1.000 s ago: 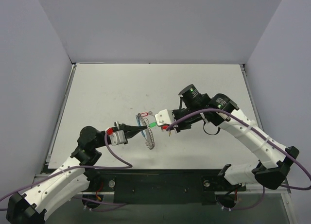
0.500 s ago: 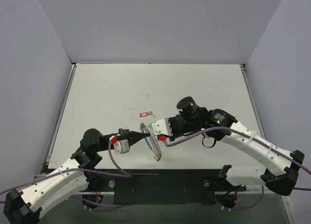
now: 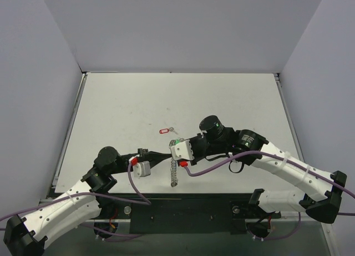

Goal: Put the keys on the keyring

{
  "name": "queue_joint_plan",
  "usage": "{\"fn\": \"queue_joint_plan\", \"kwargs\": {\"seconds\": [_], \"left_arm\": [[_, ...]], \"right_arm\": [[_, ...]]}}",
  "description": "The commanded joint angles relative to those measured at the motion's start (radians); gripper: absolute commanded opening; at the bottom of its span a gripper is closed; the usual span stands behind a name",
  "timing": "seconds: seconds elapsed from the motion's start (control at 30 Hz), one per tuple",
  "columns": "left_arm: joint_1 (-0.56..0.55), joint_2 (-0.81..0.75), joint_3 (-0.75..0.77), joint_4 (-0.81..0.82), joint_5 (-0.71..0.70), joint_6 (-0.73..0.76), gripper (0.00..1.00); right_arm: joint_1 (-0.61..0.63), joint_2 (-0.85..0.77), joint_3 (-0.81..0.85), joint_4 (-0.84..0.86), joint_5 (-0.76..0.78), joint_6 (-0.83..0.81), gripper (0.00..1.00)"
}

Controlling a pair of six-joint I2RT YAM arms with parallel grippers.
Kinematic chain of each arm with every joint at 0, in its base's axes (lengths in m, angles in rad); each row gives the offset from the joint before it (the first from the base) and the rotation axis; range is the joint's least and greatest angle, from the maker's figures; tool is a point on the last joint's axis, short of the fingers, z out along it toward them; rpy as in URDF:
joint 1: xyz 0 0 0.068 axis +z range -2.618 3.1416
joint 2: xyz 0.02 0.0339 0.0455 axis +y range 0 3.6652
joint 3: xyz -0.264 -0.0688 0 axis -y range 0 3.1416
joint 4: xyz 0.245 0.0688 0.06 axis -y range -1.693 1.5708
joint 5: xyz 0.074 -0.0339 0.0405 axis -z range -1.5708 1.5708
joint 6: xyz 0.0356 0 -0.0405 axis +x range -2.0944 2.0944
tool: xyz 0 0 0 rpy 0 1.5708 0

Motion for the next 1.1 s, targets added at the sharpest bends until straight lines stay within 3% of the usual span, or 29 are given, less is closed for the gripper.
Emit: {"fn": "queue_joint_plan", "kwargs": {"seconds": [0.0,1.07], "left_arm": [[-0.006,-0.005,0.023,0.025,-0.013,0.028,0.0],[-0.013,-0.01,0.021,0.014,-0.045,0.038,0.0]], "right_arm": [[0.015,-0.027,-0.01,0.027,0.008,-0.015,0.0],[0.055,-0.028,-0.027,0.056,0.028,-0.002,0.0]]}}
